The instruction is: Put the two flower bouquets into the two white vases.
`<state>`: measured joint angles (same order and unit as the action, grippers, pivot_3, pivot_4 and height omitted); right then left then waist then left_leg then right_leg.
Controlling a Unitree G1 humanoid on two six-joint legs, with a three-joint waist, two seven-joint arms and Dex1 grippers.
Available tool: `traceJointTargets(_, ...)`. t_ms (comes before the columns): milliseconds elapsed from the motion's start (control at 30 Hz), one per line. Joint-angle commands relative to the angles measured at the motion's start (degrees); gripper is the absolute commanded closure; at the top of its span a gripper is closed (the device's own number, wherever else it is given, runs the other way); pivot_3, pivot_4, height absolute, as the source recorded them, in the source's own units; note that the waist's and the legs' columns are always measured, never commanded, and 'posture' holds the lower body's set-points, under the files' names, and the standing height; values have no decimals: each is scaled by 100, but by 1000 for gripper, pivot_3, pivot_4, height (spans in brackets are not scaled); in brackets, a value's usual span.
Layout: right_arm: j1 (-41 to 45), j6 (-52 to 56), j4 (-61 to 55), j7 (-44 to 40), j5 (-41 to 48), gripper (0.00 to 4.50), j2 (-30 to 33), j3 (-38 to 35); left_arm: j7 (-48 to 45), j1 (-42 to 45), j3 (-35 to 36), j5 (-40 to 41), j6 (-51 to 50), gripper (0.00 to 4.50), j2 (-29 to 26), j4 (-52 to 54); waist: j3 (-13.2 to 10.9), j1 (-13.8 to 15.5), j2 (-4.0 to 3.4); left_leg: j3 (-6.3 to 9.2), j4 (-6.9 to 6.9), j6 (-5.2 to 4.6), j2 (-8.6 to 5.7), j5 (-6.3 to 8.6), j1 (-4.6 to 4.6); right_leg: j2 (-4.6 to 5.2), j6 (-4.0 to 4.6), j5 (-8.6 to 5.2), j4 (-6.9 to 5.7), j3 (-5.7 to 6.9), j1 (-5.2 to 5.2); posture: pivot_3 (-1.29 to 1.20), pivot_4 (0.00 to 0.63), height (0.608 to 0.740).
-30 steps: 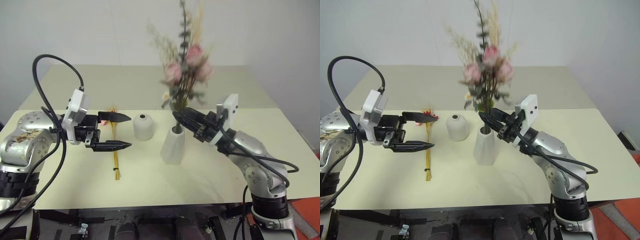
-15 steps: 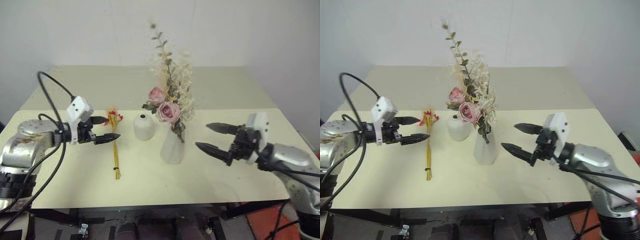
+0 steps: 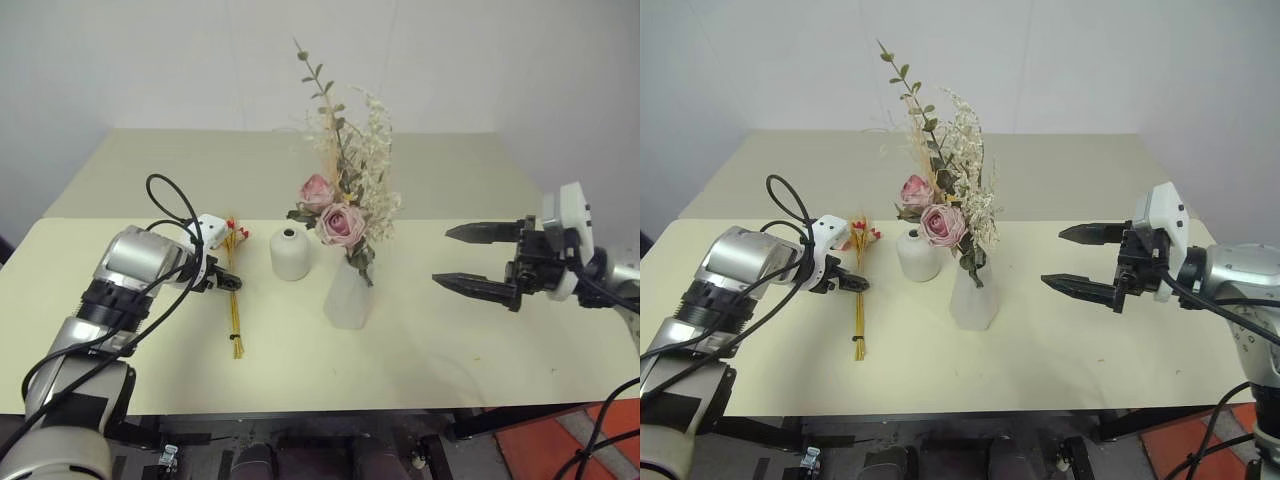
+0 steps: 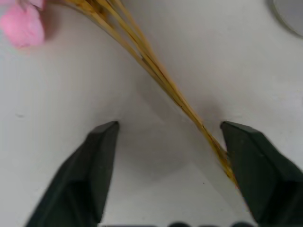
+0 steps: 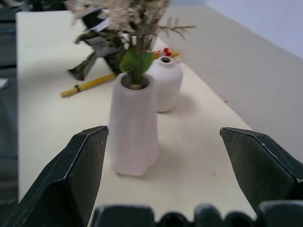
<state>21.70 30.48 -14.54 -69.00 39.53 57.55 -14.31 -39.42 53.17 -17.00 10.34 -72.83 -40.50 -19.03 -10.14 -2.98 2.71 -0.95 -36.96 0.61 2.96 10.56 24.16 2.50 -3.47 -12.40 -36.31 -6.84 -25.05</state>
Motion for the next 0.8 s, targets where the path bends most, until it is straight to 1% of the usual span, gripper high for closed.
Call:
traceJointTargets(33, 97, -215, 70, -449, 24, 0, 244, -148, 130, 29, -106, -225, 114, 2229, 119, -416, 1, 15, -1, 0, 0, 0, -1, 0, -4, 0, 0, 0, -1, 0, 3, 0, 150, 740)
traceJointTargets(167, 173, -343, 284, -577, -127, 0, 272, -73, 272, 199, 88, -354, 312, 3474, 204, -719, 2, 26, -3, 0, 0, 1, -2, 0, -44, 0, 0, -1, -6, -2, 37, 0, 150, 740)
traceJointTargets(267, 220, -402, 362, -605, -205, 0, 227, 2, 585, 380, 491, -412, 538, 4361, 207, -918, 1, 1, -2, 0, 0, 1, -2, 1, -60, 0, 0, -2, -4, -3, 50, 0, 150, 740)
traceJointTargets(300, 226, -414, 382, -613, -226, 0, 210, 22, 721, 475, 680, -397, 550, 4438, 237, -1023, 1, -11, -2, 1, 1, 1, -2, 1, -60, -1, -1, -2, -2, -3, 50, 0, 150, 740)
traceJointTargets(400, 249, -449, 436, -590, -300, 0, 140, 81, 993, 609, 1260, -297, 856, 4438, 293, -1067, 1, -10, -2, 8, 1, 1, -2, 1, -38, 0, -2, -2, 7, 0, 42, 0, 150, 740)
traceJointTargets(467, 293, -478, 458, -451, -369, 0, 25, 148, 1076, 579, 1910, -39, 1546, 4438, 340, -807, 1, 9, -1, 8, 1, 1, -3, 1, -30, 1, -1, -1, 12, 1, 38, 0, 150, 740)
traceJointTargets(533, 388, -471, 566, -299, -438, 0, -147, 273, 950, 286, 2770, 467, 2968, 4438, 592, -122, 0, 51, -1, 8, 1, 2, -3, 1, -21, 3, 1, 1, 15, 3, 33, 0, 150, 740)
traceJointTargets(567, 416, -476, 612, -270, -466, 0, -192, 311, 922, 201, 3003, 604, 3378, 4438, 696, 58, 0, 64, -1, 8, 1, 2, -7, 1, -16, 6, 4, 3, 13, 3, 28, 0, 150, 740)
traceJointTargets(600, 444, -494, 661, -258, -511, 0, -239, 345, 895, 130, 3206, 723, 3789, 4438, 817, 192, 0, 80, -1, 9, -2, 5, -4, -1, 0, 10, 36, 24, 11, 9, 14, 0, 150, 740)
traceJointTargets(700, 529, -511, 792, -240, -599, 0, -302, 396, 327, 214, 3508, 1290, 4192, 4438, 958, 389, 0, 89, -1, 7, -5, 9, -7, -3, 11, 11, 36, 31, 11, 8, 6, 0, 150, 740)
traceJointTargets(800, 618, -444, 868, -205, -613, 0, -284, 361, -128, 370, 3598, 1753, 4402, 4438, 1049, 519, 0, 87, -1, 8, -5, 9, -8, -4, 9, 10, 35, 30, 10, 7, 6, 0, 150, 740)
